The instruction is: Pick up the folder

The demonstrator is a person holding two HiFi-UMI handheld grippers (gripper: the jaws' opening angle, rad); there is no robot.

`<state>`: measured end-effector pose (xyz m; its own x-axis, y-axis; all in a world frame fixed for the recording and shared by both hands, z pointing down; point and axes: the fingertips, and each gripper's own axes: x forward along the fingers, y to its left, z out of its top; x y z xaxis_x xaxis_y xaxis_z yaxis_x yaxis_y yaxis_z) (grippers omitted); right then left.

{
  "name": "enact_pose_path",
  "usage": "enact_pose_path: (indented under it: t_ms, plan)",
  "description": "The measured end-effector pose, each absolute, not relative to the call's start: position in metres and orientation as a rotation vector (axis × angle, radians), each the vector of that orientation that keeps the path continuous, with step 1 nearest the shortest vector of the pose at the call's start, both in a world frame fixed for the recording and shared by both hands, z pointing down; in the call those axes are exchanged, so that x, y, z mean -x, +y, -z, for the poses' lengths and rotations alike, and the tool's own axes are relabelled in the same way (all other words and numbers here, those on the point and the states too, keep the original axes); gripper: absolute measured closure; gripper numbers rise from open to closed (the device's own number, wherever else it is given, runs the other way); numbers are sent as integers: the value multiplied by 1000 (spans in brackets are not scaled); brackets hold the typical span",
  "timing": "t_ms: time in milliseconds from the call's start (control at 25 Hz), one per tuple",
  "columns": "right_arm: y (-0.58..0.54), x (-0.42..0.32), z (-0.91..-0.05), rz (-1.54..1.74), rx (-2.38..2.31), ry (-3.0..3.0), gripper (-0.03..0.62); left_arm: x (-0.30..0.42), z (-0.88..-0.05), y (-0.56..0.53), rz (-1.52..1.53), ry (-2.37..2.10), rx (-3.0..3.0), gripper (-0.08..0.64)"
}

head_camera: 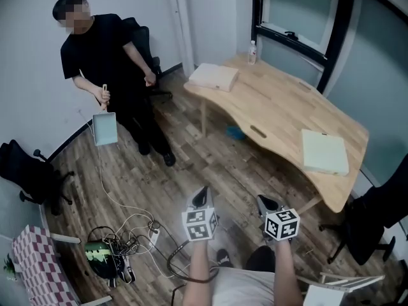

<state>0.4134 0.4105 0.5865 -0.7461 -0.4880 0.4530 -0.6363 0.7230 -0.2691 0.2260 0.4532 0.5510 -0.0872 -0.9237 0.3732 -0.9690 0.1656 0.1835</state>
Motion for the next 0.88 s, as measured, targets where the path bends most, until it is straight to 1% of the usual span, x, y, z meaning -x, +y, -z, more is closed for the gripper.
enact_pose_path:
  t_ms: [360,760,880]
  plan:
    - [346,-380,-597,-584,-874,-2552,591,-184,-571,424,-182,-2008,-1766,551]
    - [236,-270,-573,-539,-715,-2680,591,-107,-558,325,-195,-2040,-1757,551]
    - [188,-245,-559,-586,-726,-2735,591,-92,-551,290,-257,-2022,-1763,551]
